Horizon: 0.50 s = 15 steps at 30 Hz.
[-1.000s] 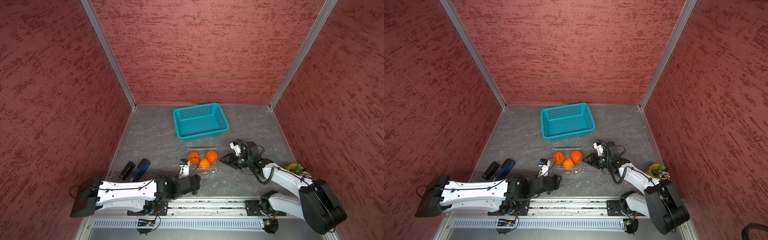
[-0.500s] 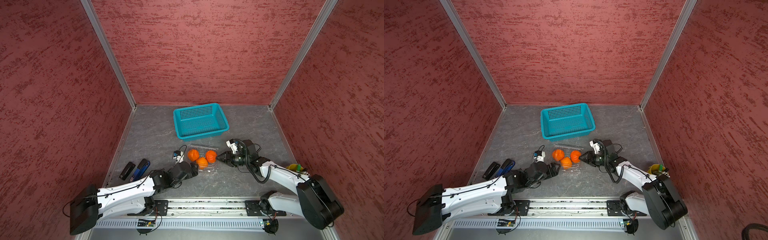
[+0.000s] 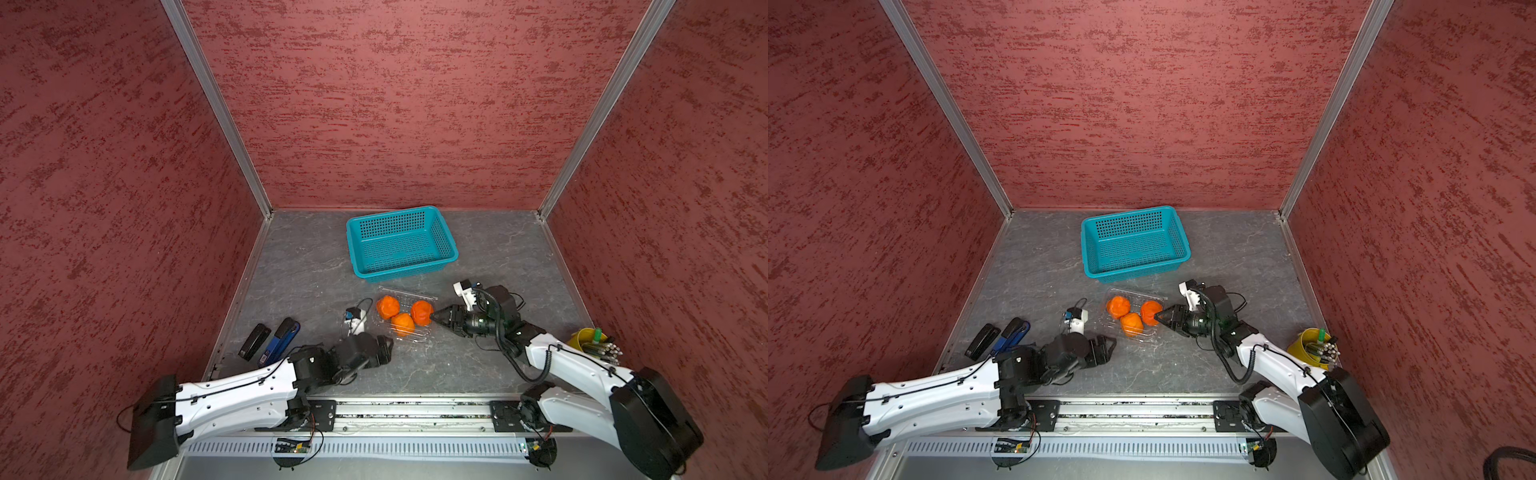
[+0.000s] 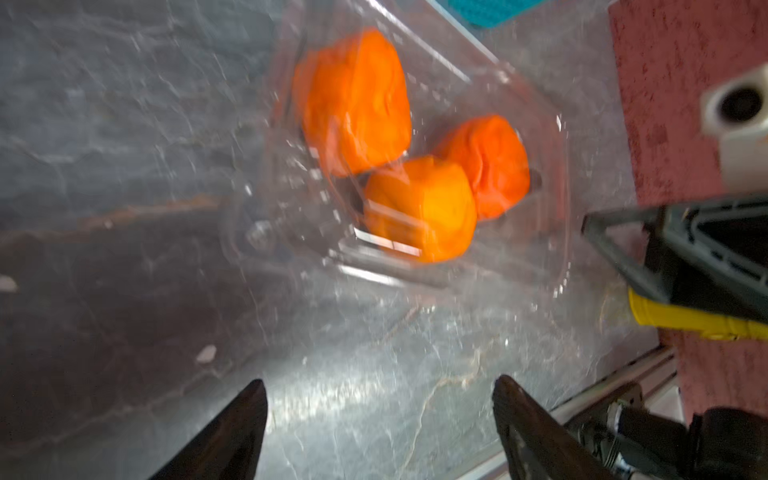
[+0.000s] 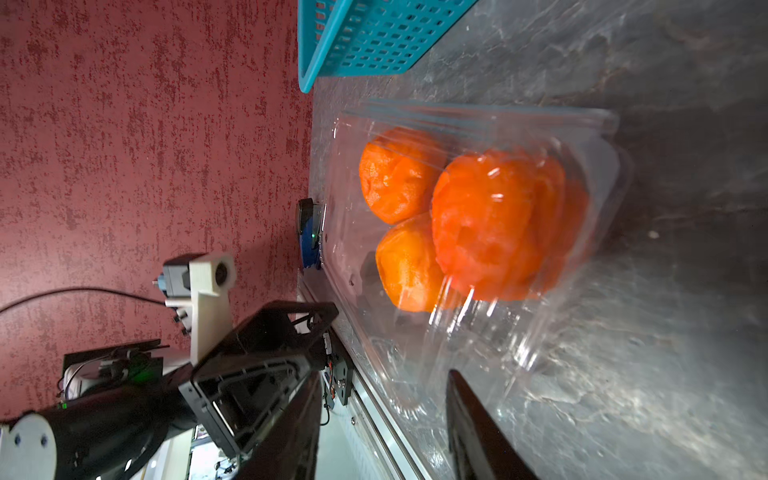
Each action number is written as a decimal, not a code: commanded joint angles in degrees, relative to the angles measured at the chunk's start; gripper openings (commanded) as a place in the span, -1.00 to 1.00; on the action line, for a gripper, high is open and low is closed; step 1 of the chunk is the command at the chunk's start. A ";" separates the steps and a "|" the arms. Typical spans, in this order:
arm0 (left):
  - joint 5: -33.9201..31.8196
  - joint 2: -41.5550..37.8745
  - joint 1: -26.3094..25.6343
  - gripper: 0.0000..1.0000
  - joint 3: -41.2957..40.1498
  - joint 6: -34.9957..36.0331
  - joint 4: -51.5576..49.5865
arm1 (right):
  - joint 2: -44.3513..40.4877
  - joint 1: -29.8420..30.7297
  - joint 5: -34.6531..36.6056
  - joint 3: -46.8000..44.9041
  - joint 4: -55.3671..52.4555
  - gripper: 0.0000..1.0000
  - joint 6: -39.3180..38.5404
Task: Take oranges out of containers
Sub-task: Adjust the packing box at the center of the board.
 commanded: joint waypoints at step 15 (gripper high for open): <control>1.38 19.09 4.88 0.80 1.46 6.54 20.84 | 2.95 0.34 1.67 -2.81 3.98 -0.01 2.03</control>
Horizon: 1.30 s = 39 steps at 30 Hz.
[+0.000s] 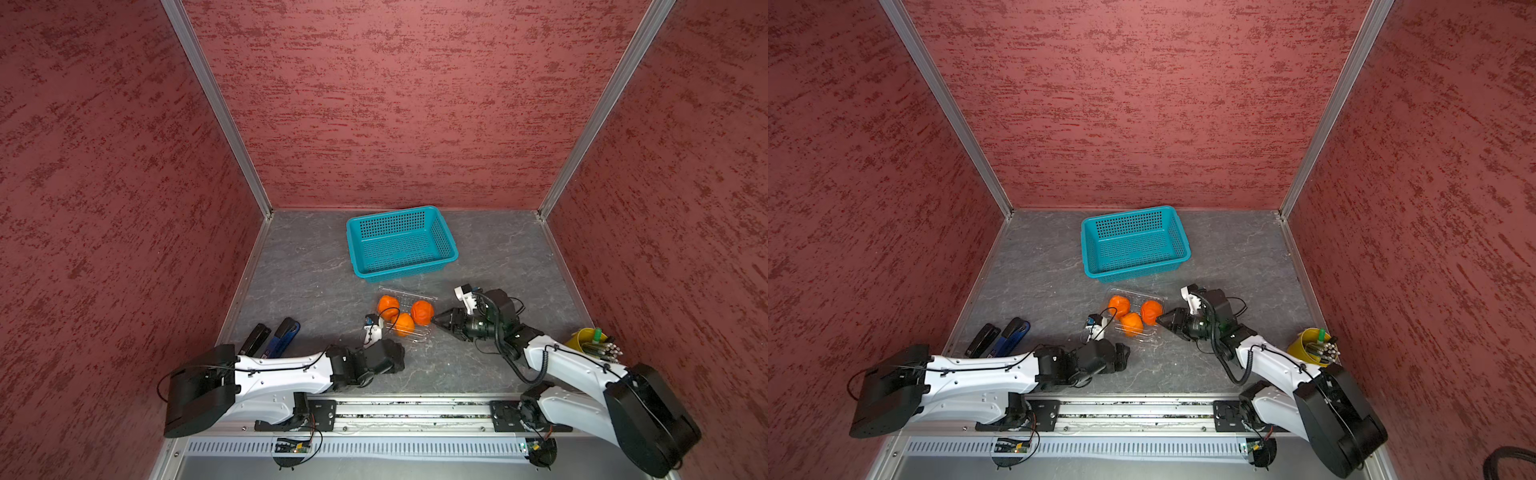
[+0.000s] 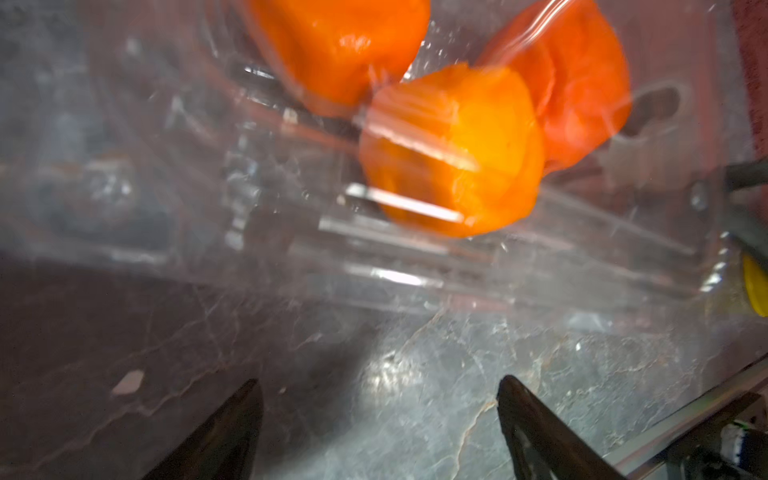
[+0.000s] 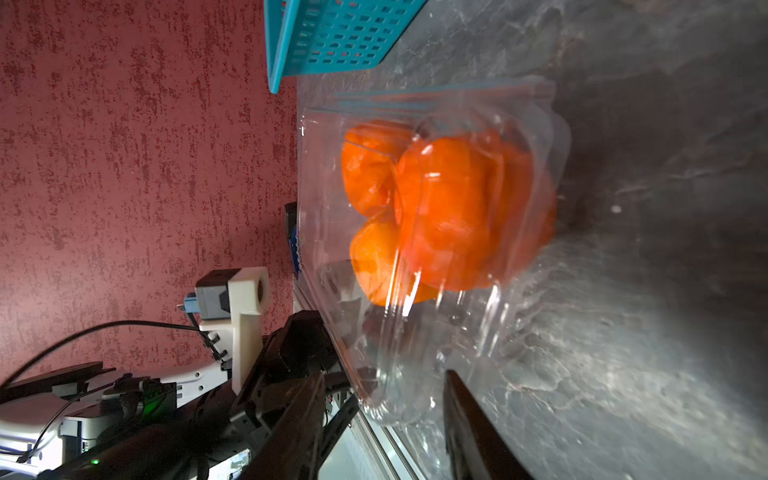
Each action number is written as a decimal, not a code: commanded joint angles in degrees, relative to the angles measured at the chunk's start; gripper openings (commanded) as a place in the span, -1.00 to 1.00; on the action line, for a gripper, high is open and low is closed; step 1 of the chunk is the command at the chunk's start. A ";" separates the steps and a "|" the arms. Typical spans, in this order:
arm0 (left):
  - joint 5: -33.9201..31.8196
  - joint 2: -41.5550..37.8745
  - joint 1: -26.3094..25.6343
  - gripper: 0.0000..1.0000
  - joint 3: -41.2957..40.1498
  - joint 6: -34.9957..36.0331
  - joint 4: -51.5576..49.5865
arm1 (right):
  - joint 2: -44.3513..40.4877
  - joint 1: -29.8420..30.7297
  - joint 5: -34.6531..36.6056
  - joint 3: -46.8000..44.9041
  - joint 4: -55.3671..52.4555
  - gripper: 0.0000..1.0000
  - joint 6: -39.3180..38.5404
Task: Take oranges out of containers
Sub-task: Adjust the packing box at the center of the board.
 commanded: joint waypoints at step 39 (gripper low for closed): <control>-2.09 2.28 5.04 0.86 0.37 3.37 7.75 | 10.49 1.61 -5.00 0.22 24.54 -0.17 7.70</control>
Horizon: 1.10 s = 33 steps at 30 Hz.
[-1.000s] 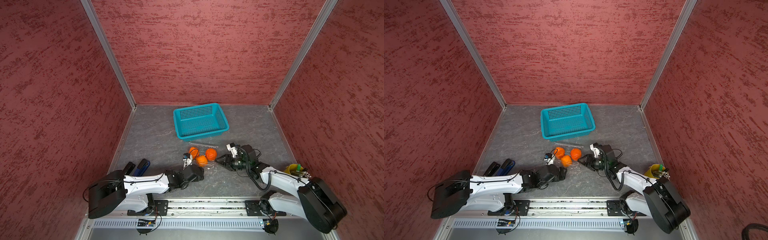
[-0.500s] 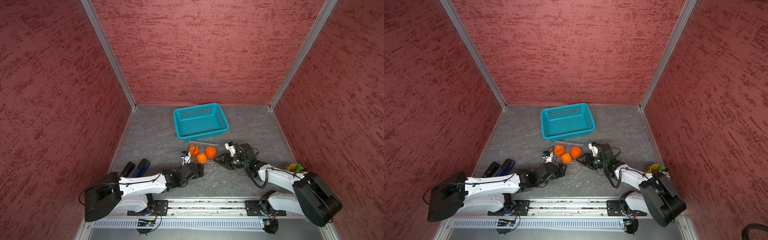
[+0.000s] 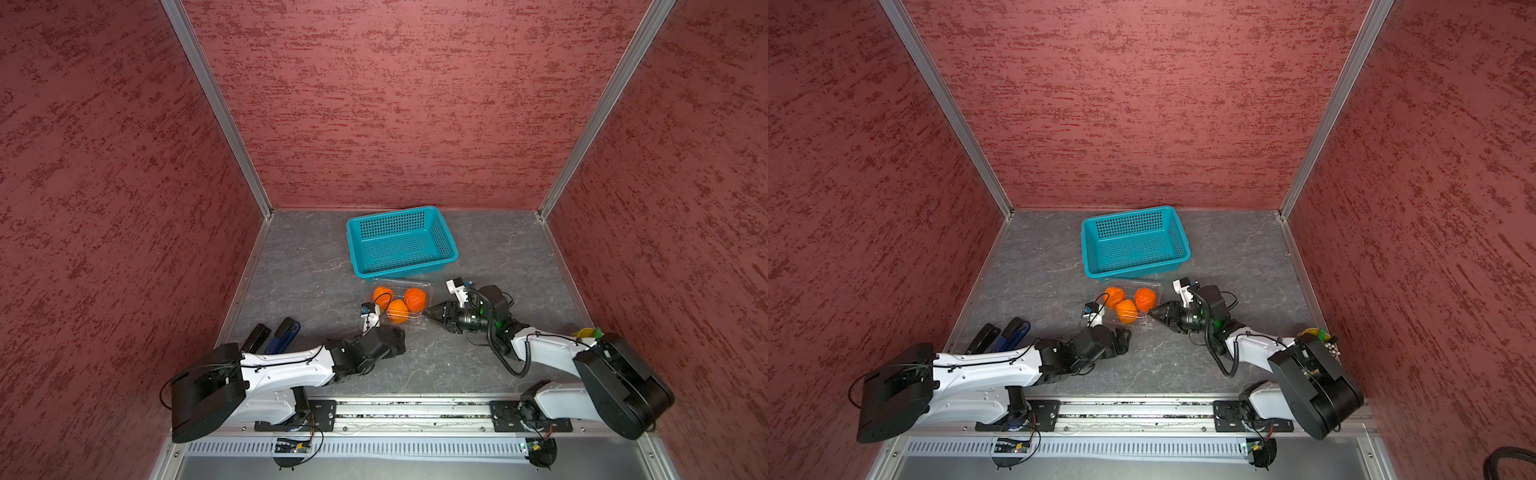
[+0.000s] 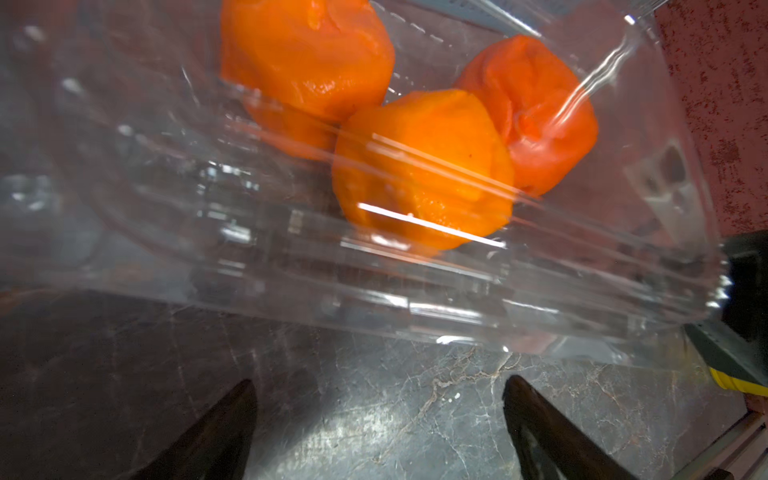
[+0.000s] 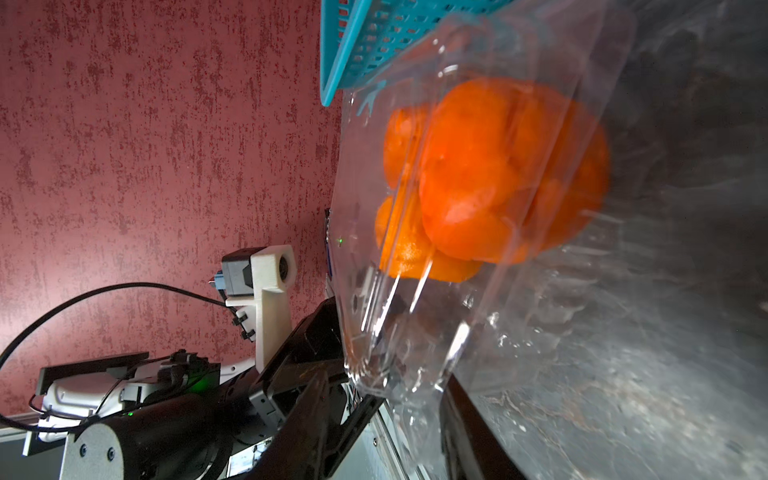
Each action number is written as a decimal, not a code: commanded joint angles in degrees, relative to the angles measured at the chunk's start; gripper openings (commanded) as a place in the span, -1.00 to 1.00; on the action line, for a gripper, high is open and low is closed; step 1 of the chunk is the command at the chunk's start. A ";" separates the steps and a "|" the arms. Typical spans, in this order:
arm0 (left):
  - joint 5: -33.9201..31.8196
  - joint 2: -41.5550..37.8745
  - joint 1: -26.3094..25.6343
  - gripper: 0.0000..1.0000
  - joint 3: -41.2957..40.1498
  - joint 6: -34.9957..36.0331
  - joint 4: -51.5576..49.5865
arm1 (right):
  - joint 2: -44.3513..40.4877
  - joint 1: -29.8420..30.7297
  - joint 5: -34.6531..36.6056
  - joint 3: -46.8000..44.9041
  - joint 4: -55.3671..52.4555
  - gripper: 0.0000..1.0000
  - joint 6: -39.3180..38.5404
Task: Take oranges out of containers
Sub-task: Adjust the packing box at the center of the board.
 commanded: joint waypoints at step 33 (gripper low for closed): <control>-4.83 -8.68 -2.64 0.75 -10.07 -9.55 8.28 | -3.29 1.96 3.92 1.75 -14.97 -0.27 -4.30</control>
